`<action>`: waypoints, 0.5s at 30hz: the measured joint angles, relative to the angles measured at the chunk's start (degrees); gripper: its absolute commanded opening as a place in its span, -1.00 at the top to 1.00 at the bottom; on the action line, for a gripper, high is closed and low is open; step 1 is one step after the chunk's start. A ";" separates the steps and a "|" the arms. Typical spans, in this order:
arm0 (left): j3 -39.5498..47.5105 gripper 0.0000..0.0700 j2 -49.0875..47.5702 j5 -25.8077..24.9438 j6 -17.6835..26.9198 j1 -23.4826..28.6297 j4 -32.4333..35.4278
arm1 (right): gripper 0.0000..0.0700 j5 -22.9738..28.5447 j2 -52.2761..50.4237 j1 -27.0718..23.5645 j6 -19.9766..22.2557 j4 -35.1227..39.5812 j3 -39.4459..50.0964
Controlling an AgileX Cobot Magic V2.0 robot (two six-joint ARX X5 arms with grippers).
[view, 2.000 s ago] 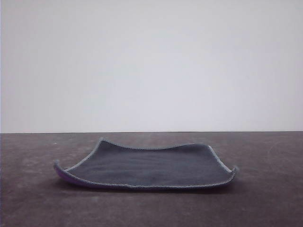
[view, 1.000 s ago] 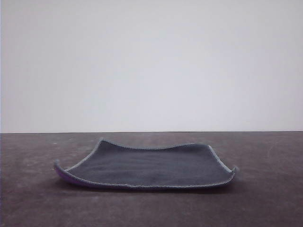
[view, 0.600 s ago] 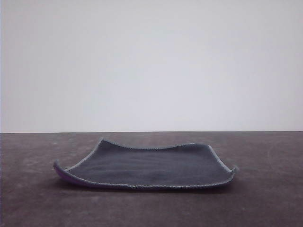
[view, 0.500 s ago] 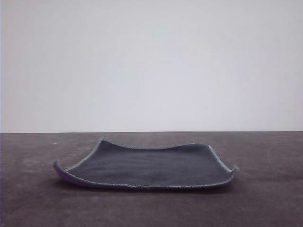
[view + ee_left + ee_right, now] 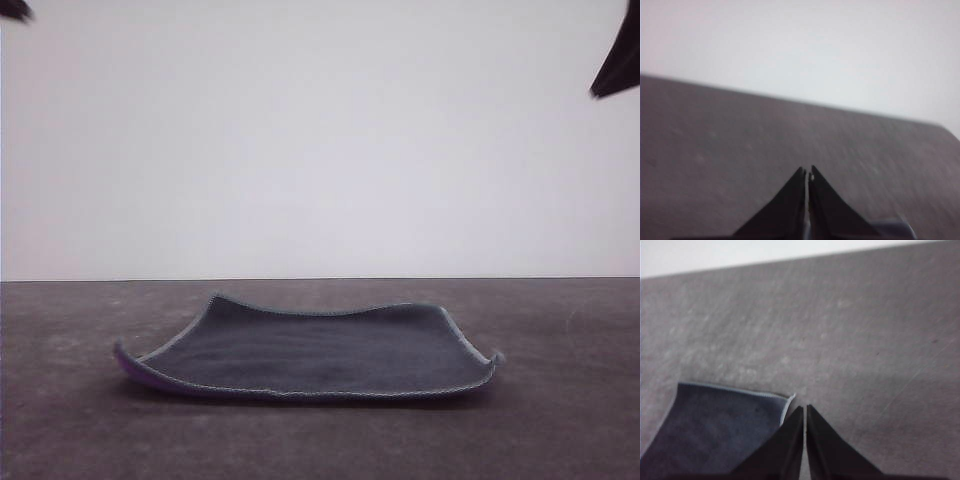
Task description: Fold clothes
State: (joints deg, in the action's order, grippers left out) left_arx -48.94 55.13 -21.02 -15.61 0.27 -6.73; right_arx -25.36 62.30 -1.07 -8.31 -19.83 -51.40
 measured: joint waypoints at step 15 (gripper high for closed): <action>-2.35 0.99 25.96 -14.87 0.95 -2.72 -2.55 | 0.98 -4.70 12.84 1.09 2.20 -0.35 -0.26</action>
State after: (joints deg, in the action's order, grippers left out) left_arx -51.29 81.09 -35.90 -14.66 -2.45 -9.28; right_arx -30.05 75.14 0.01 -6.10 -20.18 -51.66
